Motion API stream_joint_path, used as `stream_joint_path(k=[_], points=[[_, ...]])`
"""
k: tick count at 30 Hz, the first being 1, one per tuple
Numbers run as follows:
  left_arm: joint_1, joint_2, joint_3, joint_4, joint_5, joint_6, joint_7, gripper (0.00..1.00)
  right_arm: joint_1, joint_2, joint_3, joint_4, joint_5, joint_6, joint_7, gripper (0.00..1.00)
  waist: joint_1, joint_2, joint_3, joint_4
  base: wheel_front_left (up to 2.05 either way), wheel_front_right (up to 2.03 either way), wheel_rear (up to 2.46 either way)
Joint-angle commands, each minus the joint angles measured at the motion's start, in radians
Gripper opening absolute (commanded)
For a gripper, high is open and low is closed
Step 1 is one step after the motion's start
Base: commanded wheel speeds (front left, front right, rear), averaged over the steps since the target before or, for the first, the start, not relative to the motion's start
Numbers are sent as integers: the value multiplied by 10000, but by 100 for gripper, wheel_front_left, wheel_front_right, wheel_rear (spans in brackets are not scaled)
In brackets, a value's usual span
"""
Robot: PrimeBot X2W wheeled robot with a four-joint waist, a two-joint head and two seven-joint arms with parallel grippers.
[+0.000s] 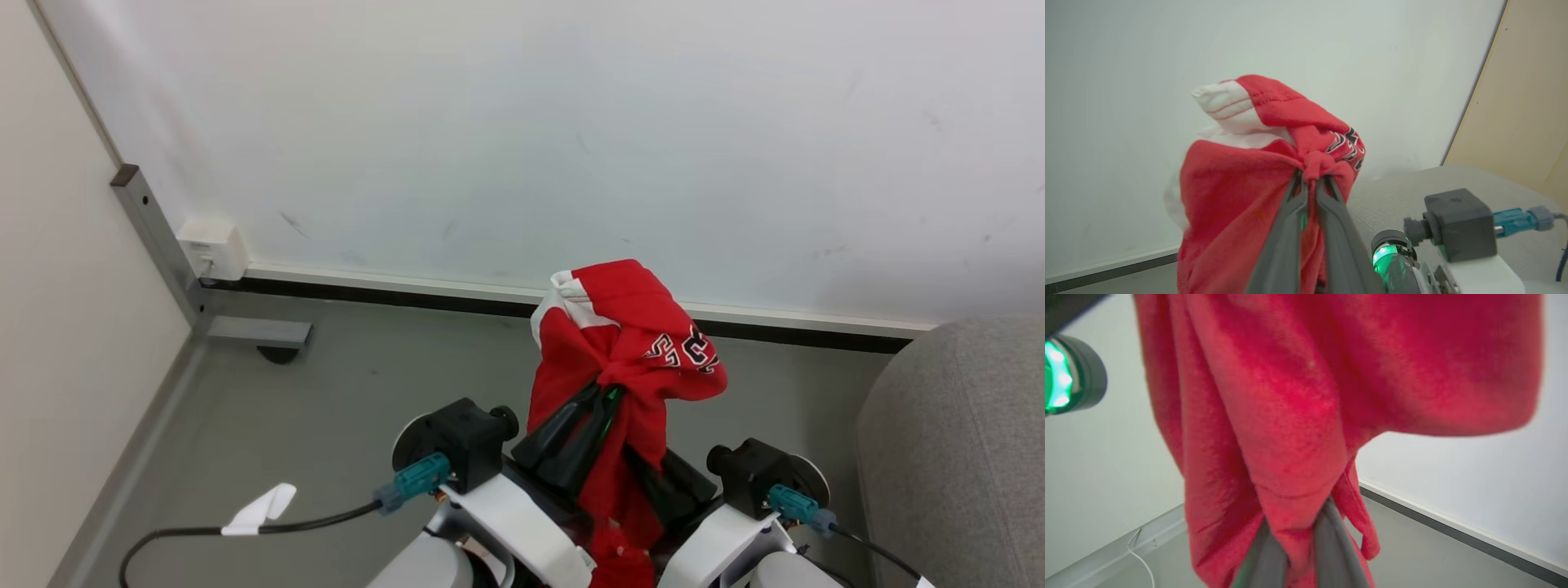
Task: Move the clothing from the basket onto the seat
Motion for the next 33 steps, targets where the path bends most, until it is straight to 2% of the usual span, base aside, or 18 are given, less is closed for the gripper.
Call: stream_joint_path(k=[1, 13, 19, 20, 22, 23, 33], points=[[123, 88, 26, -9, -41, 12, 29, 0, 191, -96, -90, -104, 56, -19, 6, 0, 0, 0, -8, 11, 0, 0, 0], [333, 283, 159, -104, -147, 298, 42, 0, 628, -135, -973, -975, 75, -19, 6, 0, 0, 0, 30, -367, 0, 0, 0], [493, 288, 64, -33, -237, 316, 42, 0, 815, -95, -1928, -1826, 226, -18, 6, 0, 0, 0, 133, -757, 0, 0, 0], [512, 256, 16, -30, -246, 310, 23, 7, 807, -106, -2089, -1964, 195, -18, 6, 0, 0, 0, 156, -849, 0, 0, 0], [532, 199, -96, -26, -257, 263, -41, 74, 856, -105, -2422, -2186, 211, -19, 6, 0, 0, 0, 190, -1036, 0, 0, 0], [537, 184, -154, -28, -242, 240, -74, 100, 896, -112, -2555, -2289, 203, -18, 6, 0, 0, 0, 209, -1142, 0, 0, 0], [435, 362, -481, -47, 138, 123, -403, 100, 1208, -376, -3894, -3059, 75, -18, 4, 0, 0, 0, 584, -2799, 0, 0, 0]])
